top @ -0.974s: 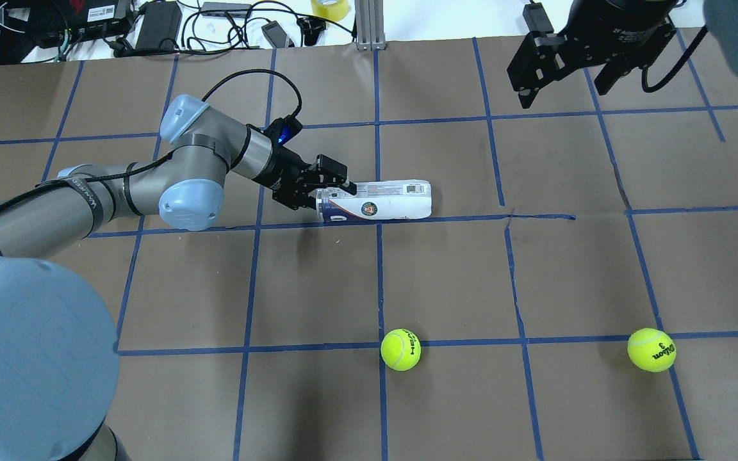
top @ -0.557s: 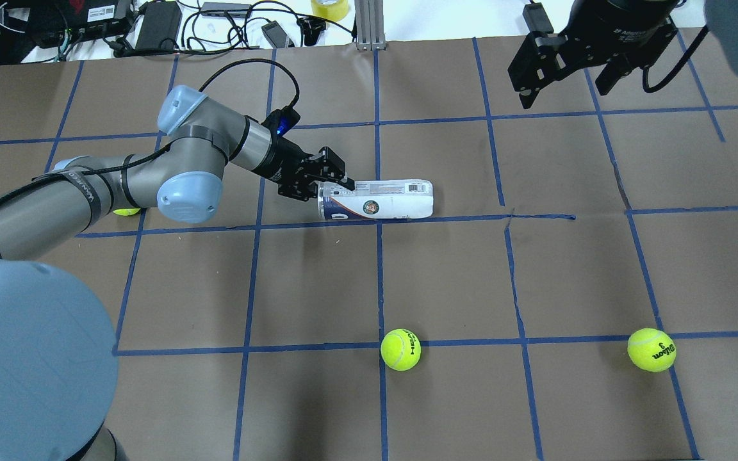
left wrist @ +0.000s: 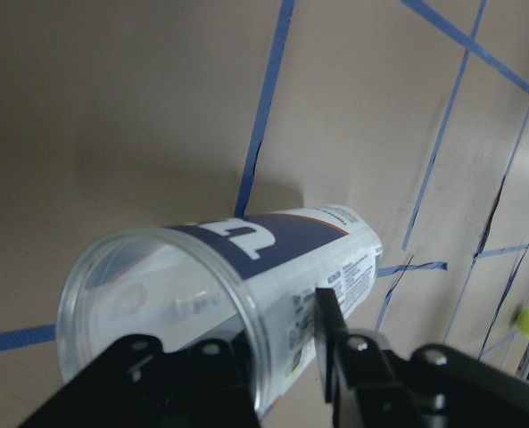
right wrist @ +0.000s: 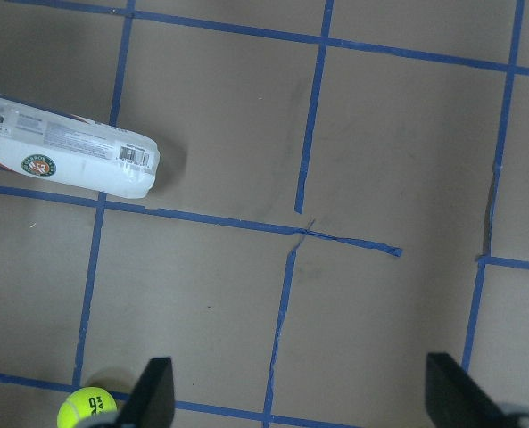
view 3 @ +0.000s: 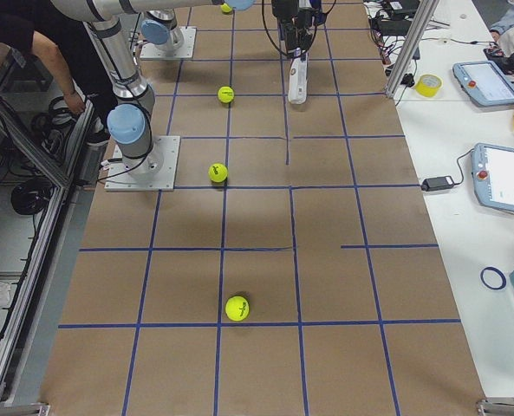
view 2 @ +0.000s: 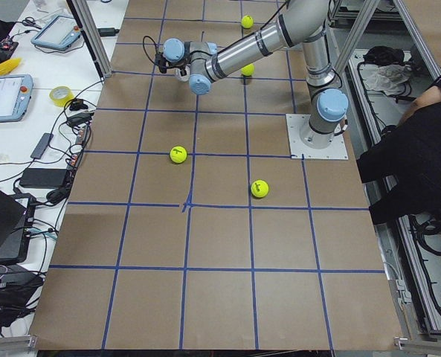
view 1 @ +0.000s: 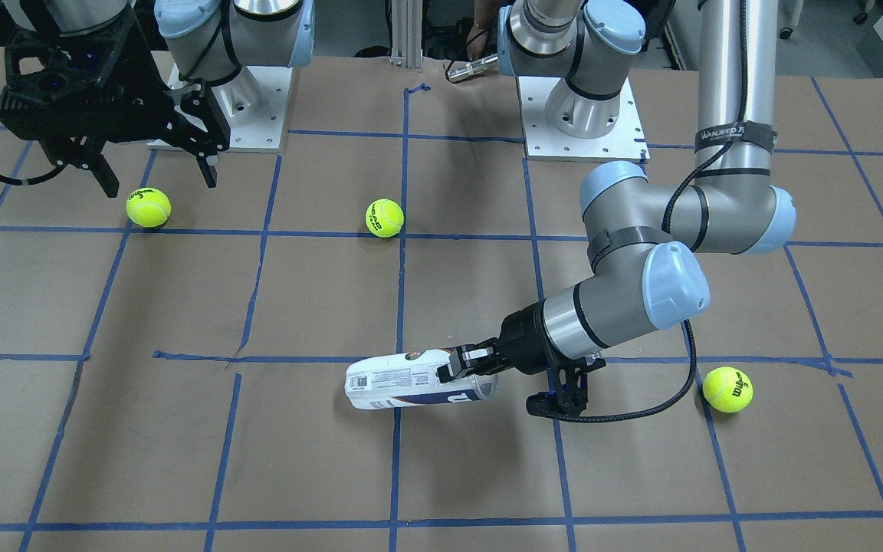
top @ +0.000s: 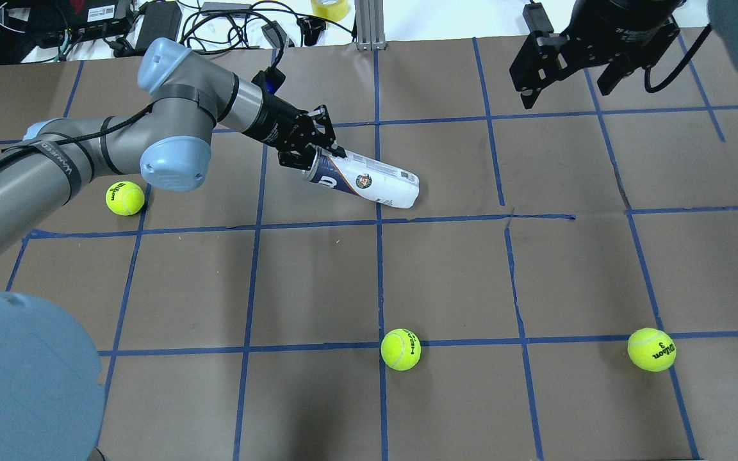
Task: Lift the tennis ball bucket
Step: 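Lift the can's open end with the left gripper, tilting it upright, then lower the upright can onto the table and open the left gripper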
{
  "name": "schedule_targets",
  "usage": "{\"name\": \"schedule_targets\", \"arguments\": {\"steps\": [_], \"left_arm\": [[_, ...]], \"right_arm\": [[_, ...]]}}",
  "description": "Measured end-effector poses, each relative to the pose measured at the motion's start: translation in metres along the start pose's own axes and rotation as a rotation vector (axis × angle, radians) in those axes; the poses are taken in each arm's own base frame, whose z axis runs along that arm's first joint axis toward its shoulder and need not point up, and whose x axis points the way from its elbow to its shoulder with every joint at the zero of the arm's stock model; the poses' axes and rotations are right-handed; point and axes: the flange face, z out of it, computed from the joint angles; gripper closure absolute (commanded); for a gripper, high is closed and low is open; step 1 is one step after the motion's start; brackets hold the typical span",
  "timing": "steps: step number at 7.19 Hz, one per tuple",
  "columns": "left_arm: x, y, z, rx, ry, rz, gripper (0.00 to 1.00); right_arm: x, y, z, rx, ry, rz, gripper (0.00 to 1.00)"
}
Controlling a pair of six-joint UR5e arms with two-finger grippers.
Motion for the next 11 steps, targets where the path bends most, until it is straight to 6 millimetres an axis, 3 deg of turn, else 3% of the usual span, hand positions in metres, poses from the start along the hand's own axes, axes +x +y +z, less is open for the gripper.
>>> {"name": "schedule_targets", "arguments": {"steps": [3,4,5,7,10,11], "left_arm": [[0.061,-0.018,-0.082,0.12,-0.147,-0.048,1.0],[0.074,-0.022,-0.101,0.162,-0.262,0.007,1.0],[0.082,-0.02,-0.105,0.195,-0.42,0.111,1.0],[0.094,-0.011,-0.09,0.22,-0.633,0.275,1.0],[0.099,-0.014,-0.055,0.239,-0.66,0.325,1.0],[0.101,-0.013,-0.044,0.235,-0.661,0.322,0.96]], "right_arm": [[-0.002,0.01,-0.014,0.024,0.003,0.124,0.0],[-0.002,0.012,-0.017,0.028,0.003,0.188,0.0],[-0.002,0.013,-0.017,0.023,0.002,0.218,0.0],[-0.002,0.015,-0.013,0.009,0.002,0.233,0.0],[-0.002,0.015,-0.012,0.004,0.002,0.235,0.0],[-0.002,0.015,-0.012,0.003,0.002,0.235,0.0]]}}
